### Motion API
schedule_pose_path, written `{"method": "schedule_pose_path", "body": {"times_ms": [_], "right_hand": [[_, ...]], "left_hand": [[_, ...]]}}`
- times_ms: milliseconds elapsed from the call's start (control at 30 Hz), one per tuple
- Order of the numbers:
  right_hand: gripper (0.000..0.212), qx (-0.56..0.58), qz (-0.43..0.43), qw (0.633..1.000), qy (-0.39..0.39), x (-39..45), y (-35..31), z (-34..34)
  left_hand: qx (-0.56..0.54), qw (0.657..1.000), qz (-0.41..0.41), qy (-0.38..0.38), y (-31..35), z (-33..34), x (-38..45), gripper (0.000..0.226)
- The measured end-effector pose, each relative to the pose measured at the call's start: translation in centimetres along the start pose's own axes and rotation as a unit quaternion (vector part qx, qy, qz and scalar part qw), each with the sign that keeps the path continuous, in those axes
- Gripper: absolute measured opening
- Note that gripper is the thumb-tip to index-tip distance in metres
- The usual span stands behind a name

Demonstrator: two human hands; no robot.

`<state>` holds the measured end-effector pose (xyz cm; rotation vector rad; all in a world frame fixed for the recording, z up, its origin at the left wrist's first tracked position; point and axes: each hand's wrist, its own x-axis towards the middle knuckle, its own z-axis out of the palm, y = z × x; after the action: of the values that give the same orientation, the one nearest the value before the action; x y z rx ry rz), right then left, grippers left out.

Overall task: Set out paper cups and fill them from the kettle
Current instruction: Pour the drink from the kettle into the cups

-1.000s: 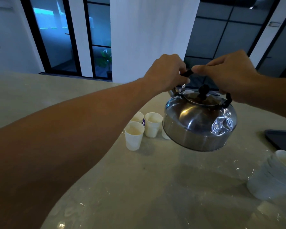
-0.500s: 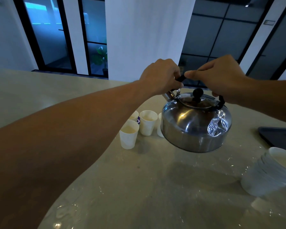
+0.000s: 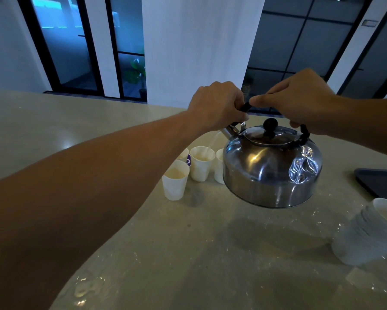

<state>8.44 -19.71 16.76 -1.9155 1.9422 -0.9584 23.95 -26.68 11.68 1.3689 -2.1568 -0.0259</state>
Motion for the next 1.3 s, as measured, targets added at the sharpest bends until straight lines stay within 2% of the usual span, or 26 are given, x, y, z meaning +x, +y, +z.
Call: {"method": "schedule_pose_path", "body": {"times_ms": [733,900,1300], "right_hand": [[0.032,-0.024,-0.025,0.999,-0.008,-0.4,0.4,0.0],[0.049,-0.073,-0.025,0.997,0.013,-0.3,1.2,0.0],[0.053,-0.086,-0.020,0.996,0.031,-0.2,3.6,-1.0]], "left_hand": [[-0.006,1.000,-0.009,-0.015,0.5,-0.5,-0.7,0.024],[-0.008,1.000,-0.007,-0.006,1.2,-1.1,-0.3,0.019],[-0.004,1.000,0.004,-0.002,4.0,0.6,1.1,0.025]]}}
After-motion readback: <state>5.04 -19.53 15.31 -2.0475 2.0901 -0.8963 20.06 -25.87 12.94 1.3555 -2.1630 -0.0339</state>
